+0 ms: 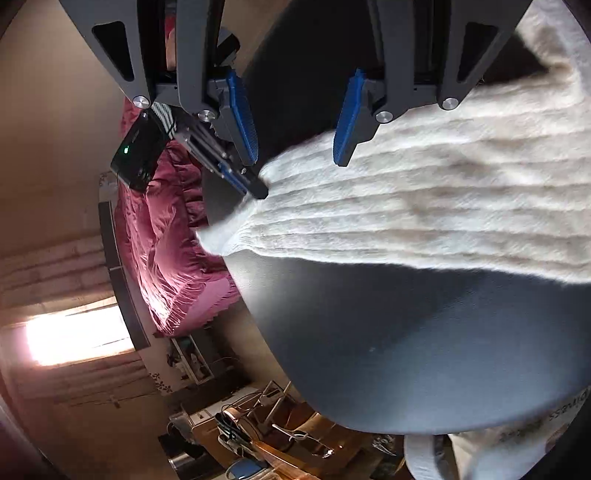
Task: Fold clothes
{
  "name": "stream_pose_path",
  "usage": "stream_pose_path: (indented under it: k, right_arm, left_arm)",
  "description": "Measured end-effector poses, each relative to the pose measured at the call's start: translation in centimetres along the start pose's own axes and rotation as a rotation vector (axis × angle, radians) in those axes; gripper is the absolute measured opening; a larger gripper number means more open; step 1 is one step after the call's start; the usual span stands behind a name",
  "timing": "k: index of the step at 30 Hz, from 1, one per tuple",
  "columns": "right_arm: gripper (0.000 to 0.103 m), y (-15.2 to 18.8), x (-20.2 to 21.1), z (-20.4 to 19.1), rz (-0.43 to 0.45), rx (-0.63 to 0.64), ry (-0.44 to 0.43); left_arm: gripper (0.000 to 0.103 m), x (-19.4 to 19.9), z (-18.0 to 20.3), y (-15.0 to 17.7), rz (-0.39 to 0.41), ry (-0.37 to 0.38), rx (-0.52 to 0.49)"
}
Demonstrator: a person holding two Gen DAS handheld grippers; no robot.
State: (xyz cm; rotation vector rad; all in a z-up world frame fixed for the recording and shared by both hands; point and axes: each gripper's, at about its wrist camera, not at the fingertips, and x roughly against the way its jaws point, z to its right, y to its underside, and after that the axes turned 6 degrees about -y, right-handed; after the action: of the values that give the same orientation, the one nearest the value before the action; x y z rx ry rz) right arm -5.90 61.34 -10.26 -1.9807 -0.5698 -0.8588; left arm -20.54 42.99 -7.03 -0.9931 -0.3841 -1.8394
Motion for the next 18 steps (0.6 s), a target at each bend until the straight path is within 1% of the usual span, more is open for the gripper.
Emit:
stream_pose_path:
  k: [2,5,6,7,9,11,13,14,16,18]
  right_arm:
    - [0.01,0.2,0.1,0.6,-0.006,-0.016,-0.015]
    - [0.007,0.5,0.7,1.2,0.013,-0.049,-0.084]
    - [0.007,0.6,1.2,1.1,0.032,-0.038,-0.114]
    - [0.007,0.7,1.8,0.9,0.055,-0.019,-0.144]
    - [0.006,0.7,2.5,-0.1,0.075,0.05,-0.174]
    - [0.006,0.7,2.3,-1.1,0.059,0.125,-0.164]
    - [0.006,0.8,1.7,-1.2,0.031,0.147,-0.149]
    - [0.006,0.9,1.4,-0.9,0.021,0.131,-0.148]
    - [0.007,1.0,1.0,0.8,0.005,0.029,-0.169]
    - [0.008,1.1,0.5,2.1,-0.013,-0.035,-0.178]
  left_arm:
    - [0.046,-1.6,1.9,-1.3,-0.006,0.0,-0.006]
    - [0.049,-3.6,5.0,-2.6,-0.028,-0.004,-0.048]
    - [0.049,-3.9,6.0,-2.9,-0.033,-0.014,-0.075]
    - [0.049,-4.3,7.0,-3.2,-0.037,-0.023,-0.102]
    - [0.05,-4.8,8.4,-3.5,-0.051,-0.046,-0.151]
    - [0.054,-5.1,9.4,-3.8,-0.068,-0.073,-0.193]
    - [0.054,-5.1,9.4,-4.0,-0.079,-0.103,-0.206]
    - [0.054,-4.9,9.1,-4.0,-0.076,-0.106,-0.204]
    - [0.054,-4.2,7.8,-3.9,-0.064,-0.108,-0.174]
    - [0.054,-3.7,6.3,-3.6,-0.068,-0.102,-0.14]
